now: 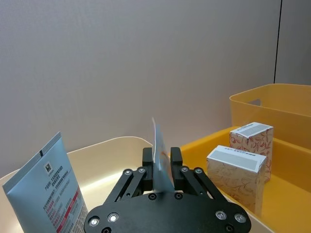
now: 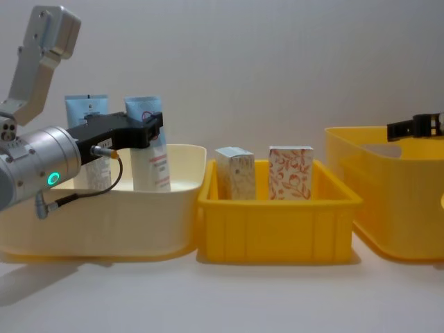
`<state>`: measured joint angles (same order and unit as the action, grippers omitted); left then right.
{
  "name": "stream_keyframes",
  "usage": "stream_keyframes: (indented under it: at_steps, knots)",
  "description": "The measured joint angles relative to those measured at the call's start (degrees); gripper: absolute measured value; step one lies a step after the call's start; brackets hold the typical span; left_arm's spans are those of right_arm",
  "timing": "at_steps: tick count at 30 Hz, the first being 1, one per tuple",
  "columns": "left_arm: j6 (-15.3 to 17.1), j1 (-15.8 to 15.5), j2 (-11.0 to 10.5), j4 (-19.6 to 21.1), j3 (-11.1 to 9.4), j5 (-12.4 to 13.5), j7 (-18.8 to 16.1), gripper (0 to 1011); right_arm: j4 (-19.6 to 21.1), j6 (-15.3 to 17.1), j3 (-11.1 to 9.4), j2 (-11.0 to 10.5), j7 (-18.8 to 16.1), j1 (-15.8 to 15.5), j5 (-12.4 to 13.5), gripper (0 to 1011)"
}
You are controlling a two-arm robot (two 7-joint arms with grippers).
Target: Bimanual collaborative sorting of washing and personal care products
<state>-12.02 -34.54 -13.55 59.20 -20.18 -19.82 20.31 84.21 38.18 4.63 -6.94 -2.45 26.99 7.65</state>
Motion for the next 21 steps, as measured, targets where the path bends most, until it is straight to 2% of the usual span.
stream_keyframes:
  at_steps: [4,8,21]
  knots:
    - [-0.03,-0.08,0.03,-0.07,0.0,0.0,0.05,169,0.0,0.0,0.0,0.0,0.0,0.0,0.0,1001]
    - [-0.05,-0.12,0.06,-0.14,0.0,0.0,0.09,129,0.0,0.0,0.0,0.0,0.0,0.0,0.0,1001]
    - [-0.06,-0.19,0.1,-0.25,0.01,0.0,0.15,119,0.0,0.0,0.0,0.0,0.0,0.0,0.0,1001]
